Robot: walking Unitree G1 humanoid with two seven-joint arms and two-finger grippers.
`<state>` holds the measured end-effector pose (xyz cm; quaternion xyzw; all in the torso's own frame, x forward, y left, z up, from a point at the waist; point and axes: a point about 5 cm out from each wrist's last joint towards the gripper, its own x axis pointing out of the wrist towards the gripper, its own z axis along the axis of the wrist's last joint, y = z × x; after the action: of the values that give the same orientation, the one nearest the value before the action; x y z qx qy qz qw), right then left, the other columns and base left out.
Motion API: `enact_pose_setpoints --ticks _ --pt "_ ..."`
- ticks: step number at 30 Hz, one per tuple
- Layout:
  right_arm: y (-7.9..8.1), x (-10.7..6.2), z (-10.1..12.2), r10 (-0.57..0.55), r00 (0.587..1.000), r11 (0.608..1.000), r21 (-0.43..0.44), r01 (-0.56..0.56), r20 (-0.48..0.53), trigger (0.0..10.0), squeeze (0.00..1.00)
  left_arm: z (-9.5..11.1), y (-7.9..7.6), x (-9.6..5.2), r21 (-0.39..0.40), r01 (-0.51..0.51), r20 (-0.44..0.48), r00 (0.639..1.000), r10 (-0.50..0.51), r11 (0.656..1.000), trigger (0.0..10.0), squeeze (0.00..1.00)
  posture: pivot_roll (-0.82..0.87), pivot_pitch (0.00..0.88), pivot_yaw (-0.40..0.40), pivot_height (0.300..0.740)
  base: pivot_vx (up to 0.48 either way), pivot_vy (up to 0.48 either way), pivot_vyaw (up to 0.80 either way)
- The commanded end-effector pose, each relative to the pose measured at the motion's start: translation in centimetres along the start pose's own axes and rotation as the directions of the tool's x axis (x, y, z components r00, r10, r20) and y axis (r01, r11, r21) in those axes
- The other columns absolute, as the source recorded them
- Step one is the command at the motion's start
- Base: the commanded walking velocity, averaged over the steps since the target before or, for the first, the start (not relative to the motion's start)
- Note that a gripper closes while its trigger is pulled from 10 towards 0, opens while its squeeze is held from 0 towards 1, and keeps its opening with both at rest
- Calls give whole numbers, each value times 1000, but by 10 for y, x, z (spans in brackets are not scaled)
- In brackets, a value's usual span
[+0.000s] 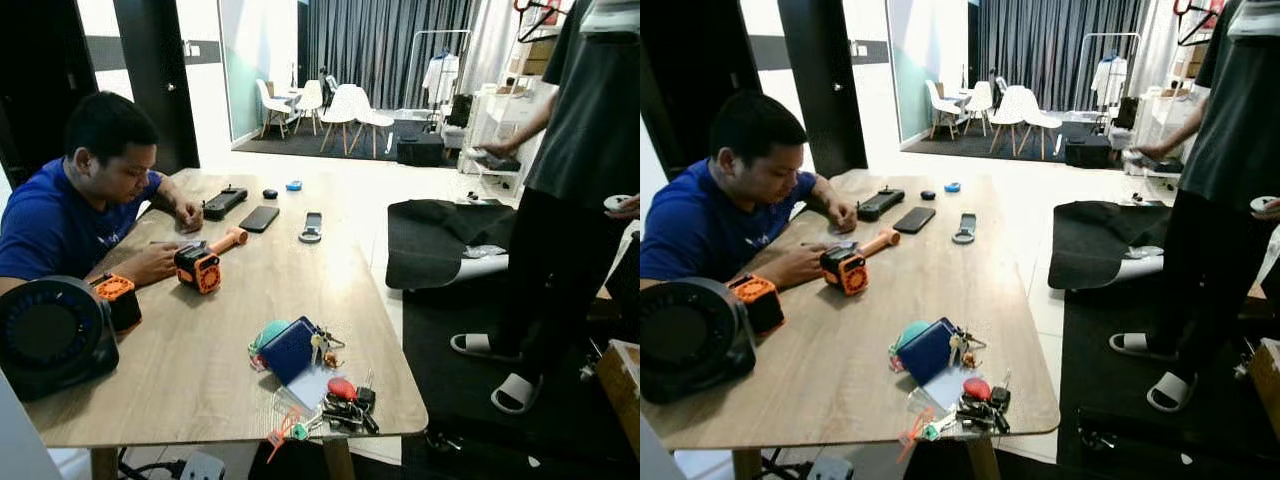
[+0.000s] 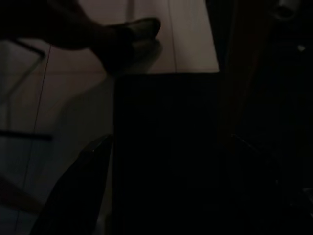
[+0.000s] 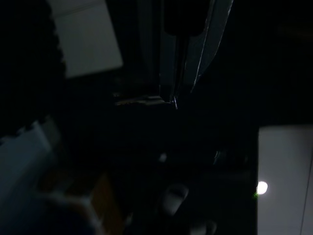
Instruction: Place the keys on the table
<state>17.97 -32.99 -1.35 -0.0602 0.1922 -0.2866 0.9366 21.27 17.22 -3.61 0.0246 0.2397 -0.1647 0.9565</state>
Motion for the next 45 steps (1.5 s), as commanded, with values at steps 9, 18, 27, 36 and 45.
enact_pose_setpoints --ticks 9,18,27,36,45 --pt "0 45 141 -42 902 985 167 -34 429 10000 0 -4 -4 -6 38 112 -32 993 -110 993 10000 0 49 22 19 740 0 0 0" --pt "69 49 223 249 802 930 98 -355 543 10000 0 -6 -14 -10 77 248 -82 967 -242 966 10000 0 52 24 16 740 0 0 0" --pt "154 26 274 533 617 772 -34 -635 580 10000 0 -1 -16 -10 117 287 -87 956 -278 951 10000 0 50 28 20 740 0 0 0" --pt "217 -5 268 756 448 595 -216 -774 477 10000 0 3 -19 -9 117 314 -75 949 -307 942 10000 0 58 29 13 740 0 0 0" --pt "247 -25 254 814 366 493 -202 -846 451 10000 0 6 -22 -10 110 333 -67 943 -327 936 10000 0 58 39 19 740 0 0 0"
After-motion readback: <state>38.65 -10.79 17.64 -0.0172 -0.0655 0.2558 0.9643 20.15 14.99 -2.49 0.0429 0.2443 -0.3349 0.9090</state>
